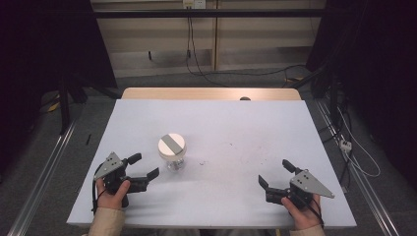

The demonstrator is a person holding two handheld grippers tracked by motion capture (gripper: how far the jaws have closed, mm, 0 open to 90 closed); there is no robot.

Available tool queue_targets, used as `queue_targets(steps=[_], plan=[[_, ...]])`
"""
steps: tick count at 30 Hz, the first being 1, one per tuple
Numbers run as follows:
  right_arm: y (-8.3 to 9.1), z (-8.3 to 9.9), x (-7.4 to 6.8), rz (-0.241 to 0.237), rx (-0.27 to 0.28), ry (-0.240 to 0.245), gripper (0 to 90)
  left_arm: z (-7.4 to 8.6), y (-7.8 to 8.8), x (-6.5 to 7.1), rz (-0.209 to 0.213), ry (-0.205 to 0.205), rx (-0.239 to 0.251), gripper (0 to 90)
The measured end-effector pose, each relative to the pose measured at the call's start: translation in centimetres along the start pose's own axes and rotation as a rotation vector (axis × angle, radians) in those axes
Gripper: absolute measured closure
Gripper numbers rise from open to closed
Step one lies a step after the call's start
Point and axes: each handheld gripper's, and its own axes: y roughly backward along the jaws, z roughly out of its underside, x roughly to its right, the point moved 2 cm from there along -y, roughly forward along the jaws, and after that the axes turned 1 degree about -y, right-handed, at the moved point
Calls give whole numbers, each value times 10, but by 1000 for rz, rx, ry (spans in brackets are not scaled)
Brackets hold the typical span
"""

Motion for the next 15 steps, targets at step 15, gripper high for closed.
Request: queue_targets(steps=[15], plan=[[1,0,1,-9,-2,5,30,-2,-7,3,9,-12,6,53]])
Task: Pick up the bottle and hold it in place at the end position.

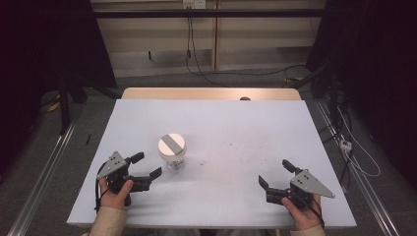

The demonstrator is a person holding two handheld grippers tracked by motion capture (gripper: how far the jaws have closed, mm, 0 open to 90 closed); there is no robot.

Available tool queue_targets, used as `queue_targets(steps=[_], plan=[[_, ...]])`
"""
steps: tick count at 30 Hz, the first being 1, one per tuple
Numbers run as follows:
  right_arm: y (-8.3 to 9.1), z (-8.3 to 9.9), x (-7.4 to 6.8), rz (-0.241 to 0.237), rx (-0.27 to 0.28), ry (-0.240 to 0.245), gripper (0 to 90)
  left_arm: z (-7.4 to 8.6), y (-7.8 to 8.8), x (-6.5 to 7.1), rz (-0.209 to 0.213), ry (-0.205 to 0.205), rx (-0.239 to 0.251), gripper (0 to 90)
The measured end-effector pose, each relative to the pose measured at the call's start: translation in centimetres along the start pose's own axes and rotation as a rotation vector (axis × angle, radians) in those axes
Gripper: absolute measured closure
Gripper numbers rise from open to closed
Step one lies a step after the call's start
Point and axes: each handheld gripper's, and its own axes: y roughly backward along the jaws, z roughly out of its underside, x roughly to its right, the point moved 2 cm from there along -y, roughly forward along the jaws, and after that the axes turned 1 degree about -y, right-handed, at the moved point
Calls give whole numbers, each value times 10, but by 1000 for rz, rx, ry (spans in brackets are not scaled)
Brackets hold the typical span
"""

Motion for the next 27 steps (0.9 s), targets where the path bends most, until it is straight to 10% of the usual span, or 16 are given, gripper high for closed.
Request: queue_targets(steps=[12,27], plan=[[1,-1,-2,-8,1,8,30,-2,-12,2,31,17,10,51],[3,-2,0,-4,5,4,35,0,-50,4,-11,-21,-99,57]])
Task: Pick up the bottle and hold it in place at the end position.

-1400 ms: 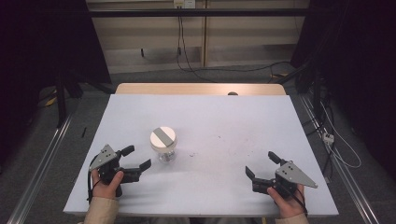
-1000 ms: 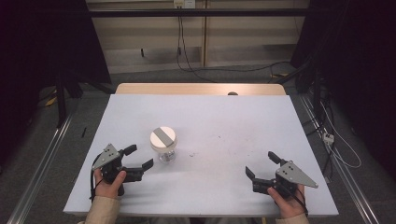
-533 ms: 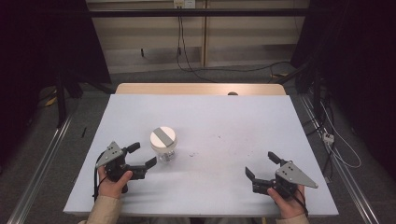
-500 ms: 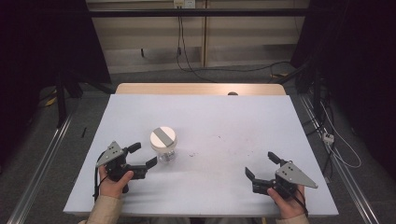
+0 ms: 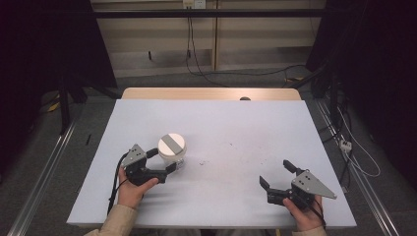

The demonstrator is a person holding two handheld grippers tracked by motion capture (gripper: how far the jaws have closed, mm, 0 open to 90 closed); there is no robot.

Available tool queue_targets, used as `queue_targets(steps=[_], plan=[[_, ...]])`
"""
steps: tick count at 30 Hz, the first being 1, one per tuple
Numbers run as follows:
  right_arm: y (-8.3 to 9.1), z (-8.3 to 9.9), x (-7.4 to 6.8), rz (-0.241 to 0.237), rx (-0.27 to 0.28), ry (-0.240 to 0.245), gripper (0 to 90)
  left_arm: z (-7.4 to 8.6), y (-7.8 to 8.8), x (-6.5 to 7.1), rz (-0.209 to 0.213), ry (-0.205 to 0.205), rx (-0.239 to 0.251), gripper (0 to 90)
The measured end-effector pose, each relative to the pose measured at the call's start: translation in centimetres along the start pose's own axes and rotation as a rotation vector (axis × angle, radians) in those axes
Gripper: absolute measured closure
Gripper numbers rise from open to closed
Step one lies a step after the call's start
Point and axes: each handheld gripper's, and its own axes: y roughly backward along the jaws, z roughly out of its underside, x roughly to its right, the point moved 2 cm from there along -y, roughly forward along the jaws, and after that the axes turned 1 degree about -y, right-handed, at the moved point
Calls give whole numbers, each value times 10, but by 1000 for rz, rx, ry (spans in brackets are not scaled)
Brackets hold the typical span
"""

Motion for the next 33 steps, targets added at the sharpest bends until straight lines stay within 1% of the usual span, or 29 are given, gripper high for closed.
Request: queue_targets(steps=[1,2,6,9,11,13,15,16,18,19,22,25,27,29,33], plan=[[0,0,0,0,-1,0,35,-1,-1,-1,-4,-1,2,58],[0,0,0,-1,-2,-3,36,-1,-2,-1,2,0,3,62],[0,-1,0,-1,2,-4,36,-2,-6,-1,-3,-19,-15,64],[0,0,0,0,-1,-5,38,-2,-9,-1,7,-16,-16,65],[0,0,0,-2,0,-3,38,-2,-11,-1,2,-25,-23,70],[0,-1,0,-2,1,-4,38,-2,-14,-1,7,-17,-19,73],[0,-1,-1,-2,0,-2,39,-3,-17,0,15,-23,-15,80],[0,-1,-1,-4,2,-3,40,-4,-18,0,9,-25,-17,82],[0,-1,0,-5,2,-4,40,-4,-21,1,13,-16,-15,82],[0,-1,0,-3,1,-5,40,-4,-22,1,8,-22,-18,88],[0,-1,1,-3,4,-6,43,-4,-25,1,11,-15,-5,99],[0,-1,1,-3,5,-6,43,-5,-28,3,13,-21,6,106],[0,-1,1,-5,5,-8,43,-6,-30,4,13,-35,4,123],[0,-1,1,-3,6,-7,44,-6,-32,4,-2,-38,4,149],[0,-1,2,-6,8,-9,45,-6,-32,4,-4,-24,11,161]])
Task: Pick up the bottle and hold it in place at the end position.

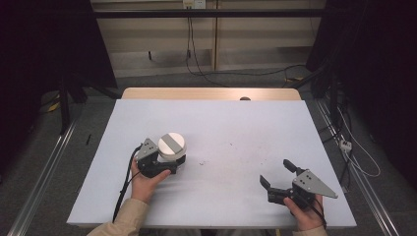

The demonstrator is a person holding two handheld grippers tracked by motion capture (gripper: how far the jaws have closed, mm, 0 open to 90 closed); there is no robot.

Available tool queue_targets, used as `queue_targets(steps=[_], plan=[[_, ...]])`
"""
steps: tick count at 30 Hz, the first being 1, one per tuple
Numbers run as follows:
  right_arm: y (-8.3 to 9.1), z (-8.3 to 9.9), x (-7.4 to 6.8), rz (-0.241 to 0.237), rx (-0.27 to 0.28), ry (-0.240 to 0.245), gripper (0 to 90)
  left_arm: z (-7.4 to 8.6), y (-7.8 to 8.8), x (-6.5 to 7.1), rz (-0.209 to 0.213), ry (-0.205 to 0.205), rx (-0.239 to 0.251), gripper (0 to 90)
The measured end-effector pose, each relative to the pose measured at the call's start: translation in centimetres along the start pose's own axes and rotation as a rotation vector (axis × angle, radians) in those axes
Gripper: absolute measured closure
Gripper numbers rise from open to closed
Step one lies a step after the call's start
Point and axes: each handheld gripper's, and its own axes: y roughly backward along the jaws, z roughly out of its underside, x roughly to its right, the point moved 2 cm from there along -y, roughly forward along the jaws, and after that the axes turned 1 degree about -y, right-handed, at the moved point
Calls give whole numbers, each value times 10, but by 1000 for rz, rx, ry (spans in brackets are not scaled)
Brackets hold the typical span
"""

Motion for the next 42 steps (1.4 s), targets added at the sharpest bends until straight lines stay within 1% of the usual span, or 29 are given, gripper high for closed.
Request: queue_targets(steps=[4,5,7,9,10,11,13,14,16,25,26,30,32,36,37,38,40,42], plan=[[0,0,0,1,0,-1,46,-1,1,-1,-5,-22,6,169],[0,0,0,3,-1,-3,46,-1,2,-1,-9,-22,10,173],[0,-1,0,1,2,-2,46,-2,2,0,-4,-20,17,180],[0,-1,0,0,3,-1,50,-3,2,0,-14,-30,17,183],[0,-1,0,0,3,-1,50,-4,2,0,-12,-34,23,183],[0,-1,0,0,4,1,51,-5,2,1,-8,-25,28,183],[0,-1,0,0,3,-2,51,-8,1,2,-12,-20,35,184],[0,-1,0,0,3,-2,51,-9,0,2,-7,-21,41,184],[0,-1,0,0,6,-4,51,-11,-2,4,-14,-26,43,184],[0,-1,0,2,7,-5,48,-22,-9,7,-24,-7,82,185],[0,-1,0,0,7,-3,48,-23,-10,7,-25,-10,85,185],[-1,-1,0,1,5,-2,48,-25,-16,8,-34,-25,76,185],[-1,-1,0,-5,6,-4,47,-27,-18,9,-35,-16,77,185],[-1,-1,0,1,5,0,46,-30,-23,10,-39,-11,86,185],[-1,-1,0,2,2,3,45,-31,-24,10,-39,-20,84,185],[-1,-1,0,0,3,4,45,-32,-26,10,-44,-13,85,185],[-1,-1,0,2,4,3,45,-34,-27,10,-47,-19,84,185],[-1,-1,0,1,4,3,45,-36,-30,11,-49,-16,84,185]])
